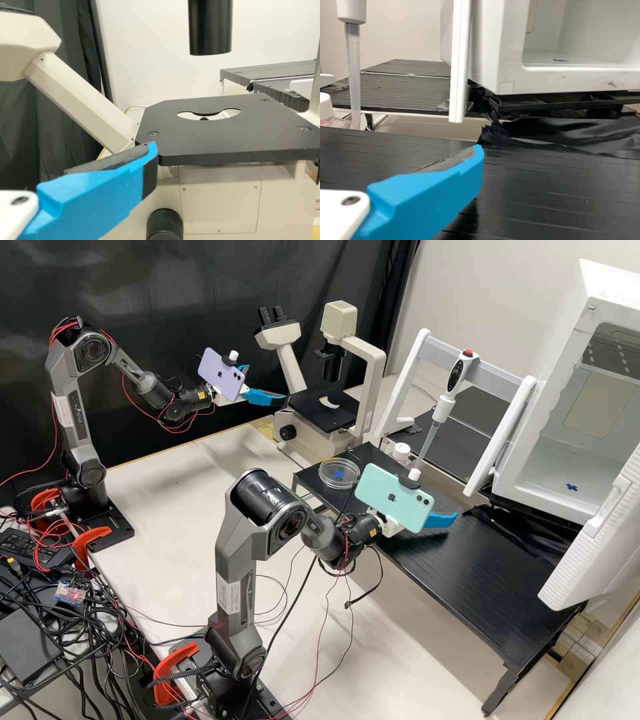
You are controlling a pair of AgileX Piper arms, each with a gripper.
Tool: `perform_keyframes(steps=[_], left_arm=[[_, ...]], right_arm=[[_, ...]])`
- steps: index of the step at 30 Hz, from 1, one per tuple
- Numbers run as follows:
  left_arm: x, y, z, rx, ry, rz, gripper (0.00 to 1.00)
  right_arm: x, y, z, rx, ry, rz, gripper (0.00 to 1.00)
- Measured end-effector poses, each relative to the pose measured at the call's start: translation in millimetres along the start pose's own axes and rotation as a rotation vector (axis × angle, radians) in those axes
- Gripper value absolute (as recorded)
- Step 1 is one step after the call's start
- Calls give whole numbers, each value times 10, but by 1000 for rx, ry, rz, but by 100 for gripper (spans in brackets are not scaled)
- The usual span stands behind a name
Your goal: Move the petri dish to the incubator
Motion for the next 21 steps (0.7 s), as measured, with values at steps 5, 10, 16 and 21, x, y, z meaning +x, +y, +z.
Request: perform_keyframes(steps=[5,10,16,21], left_arm=[[0,0,0,0,0,0,100],[0,0,0,0,0,0,100],[0,0,0,0,0,0,100],[0,0,0,0,0,0,100]], right_arm=[[0,0,0,0,0,0,100],[-25,-15,14,0,-4,-4,100],[-206,-20,-51,35,47,-29,100],[-391,-61,-174,60,149,-52,100]])
